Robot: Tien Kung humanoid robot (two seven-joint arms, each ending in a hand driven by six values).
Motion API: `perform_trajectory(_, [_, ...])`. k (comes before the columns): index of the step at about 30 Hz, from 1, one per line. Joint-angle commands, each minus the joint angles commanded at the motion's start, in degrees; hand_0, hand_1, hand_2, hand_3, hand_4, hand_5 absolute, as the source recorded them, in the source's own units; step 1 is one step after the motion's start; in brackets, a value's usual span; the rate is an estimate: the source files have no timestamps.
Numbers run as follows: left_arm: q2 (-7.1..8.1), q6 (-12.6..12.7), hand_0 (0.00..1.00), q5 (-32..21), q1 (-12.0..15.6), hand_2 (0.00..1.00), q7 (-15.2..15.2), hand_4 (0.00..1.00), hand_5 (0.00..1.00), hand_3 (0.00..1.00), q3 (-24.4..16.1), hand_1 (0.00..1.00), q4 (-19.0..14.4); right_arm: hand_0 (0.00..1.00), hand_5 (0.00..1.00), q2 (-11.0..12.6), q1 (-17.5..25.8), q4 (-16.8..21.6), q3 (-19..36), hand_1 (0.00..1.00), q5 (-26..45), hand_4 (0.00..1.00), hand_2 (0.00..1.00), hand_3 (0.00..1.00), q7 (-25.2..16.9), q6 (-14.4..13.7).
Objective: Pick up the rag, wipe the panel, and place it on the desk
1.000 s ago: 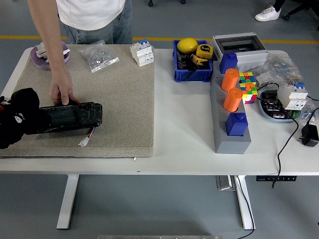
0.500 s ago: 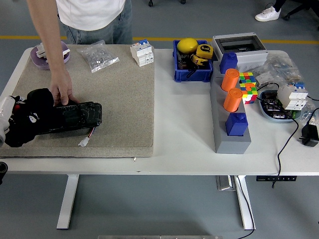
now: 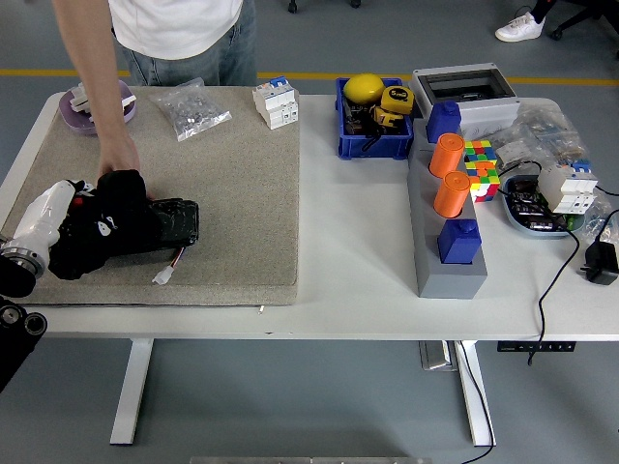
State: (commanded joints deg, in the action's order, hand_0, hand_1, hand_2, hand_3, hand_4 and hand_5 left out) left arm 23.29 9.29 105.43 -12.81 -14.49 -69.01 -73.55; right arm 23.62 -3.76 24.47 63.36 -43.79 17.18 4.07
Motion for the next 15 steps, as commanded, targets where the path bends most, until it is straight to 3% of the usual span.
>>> perform_trajectory(15, [-0.83,-0.02,0.277,4.22,-4.79,0.494,-1.6,0.058,0.002,0.457,9.98,0.205,-1.29,0.789,0.715,0.21,-0.27,0.02,-0.08,0.549,0.23,0.998,0.696,0.716,-0.04,0.19])
